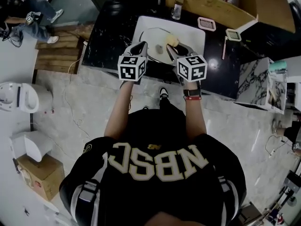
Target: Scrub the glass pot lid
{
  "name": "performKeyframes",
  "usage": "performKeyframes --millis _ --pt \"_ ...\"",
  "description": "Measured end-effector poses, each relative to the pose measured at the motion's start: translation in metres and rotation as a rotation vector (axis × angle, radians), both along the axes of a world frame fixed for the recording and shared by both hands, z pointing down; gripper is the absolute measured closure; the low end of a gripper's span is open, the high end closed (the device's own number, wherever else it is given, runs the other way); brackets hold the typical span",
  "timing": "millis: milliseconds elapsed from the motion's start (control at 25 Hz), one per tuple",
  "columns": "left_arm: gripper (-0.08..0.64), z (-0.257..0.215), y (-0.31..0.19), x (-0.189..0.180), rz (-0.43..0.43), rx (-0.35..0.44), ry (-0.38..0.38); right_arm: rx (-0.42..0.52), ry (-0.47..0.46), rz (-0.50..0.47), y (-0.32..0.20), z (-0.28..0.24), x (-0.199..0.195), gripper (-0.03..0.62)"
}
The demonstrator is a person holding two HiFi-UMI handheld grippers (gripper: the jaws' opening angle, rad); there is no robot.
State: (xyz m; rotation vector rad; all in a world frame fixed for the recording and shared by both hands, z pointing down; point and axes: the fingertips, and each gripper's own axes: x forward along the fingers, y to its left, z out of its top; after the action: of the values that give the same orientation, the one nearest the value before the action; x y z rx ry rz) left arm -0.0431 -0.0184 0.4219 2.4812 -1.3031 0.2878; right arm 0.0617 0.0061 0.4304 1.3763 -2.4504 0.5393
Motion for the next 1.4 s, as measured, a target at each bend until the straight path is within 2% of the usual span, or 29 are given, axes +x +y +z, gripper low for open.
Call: performKeyframes --millis 80,240,480,600,680,840,960,1000,1120,1160,1320,1400 --pt "0.545 0.012 -0.016 0.003 -0.028 -0.046 -0.012 -0.022 0.012 -0.081 -0.02 0.007 -0.002 0.495" --pt "0.544 0.045 -0.027 0.003 -0.106 -0.133 -0.043 -0.05 0.012 -0.186 -0.048 0.024 0.0 0.495" --pt "0.54 0.082 -0.031 -0.011 -0.196 -0.234 -0.061 -0.122 -0.015 -0.283 -0.08 0.06 -0.004 0.495" --pt "0.5 0.098 -0.038 -0.019 -0.205 -0.275 -0.076 -0.148 -0.005 -0.331 -0.087 0.075 -0.014 0.494" --pt "0.425 0.11 -0.045 -0.021 -0.188 -0.318 -0.087 -0.164 -0.01 -0.337 -0.094 0.081 -0.02 0.494" --pt "0.371 0.133 -0.049 -0.019 -0.136 -0.425 -0.097 -0.198 -0.007 -0.328 -0.102 0.092 -0.028 0.494" --pt "0.326 0.15 -0.055 -0.015 -0.087 -0.501 -0.133 -0.21 -0.007 -0.304 -0.112 0.092 -0.03 0.494" --pt "0.309 0.155 -0.057 -0.012 -0.081 -0.528 -0.121 -0.214 -0.006 -0.294 -0.114 0.092 -0.03 0.494" --pt "0.247 0.167 -0.066 -0.006 -0.097 -0.65 0.008 -0.227 -0.004 -0.265 -0.122 0.097 -0.026 0.492" --pt "0.236 0.171 -0.067 -0.005 -0.094 -0.69 0.027 -0.232 -0.005 -0.256 -0.124 0.099 -0.025 0.492" --pt "0.229 0.187 -0.061 -0.003 -0.036 -0.774 -0.074 -0.252 -0.011 -0.238 -0.125 0.106 -0.021 0.492" --pt "0.229 0.194 -0.06 -0.002 -0.022 -0.816 -0.101 -0.261 -0.013 -0.234 -0.126 0.111 -0.021 0.492"
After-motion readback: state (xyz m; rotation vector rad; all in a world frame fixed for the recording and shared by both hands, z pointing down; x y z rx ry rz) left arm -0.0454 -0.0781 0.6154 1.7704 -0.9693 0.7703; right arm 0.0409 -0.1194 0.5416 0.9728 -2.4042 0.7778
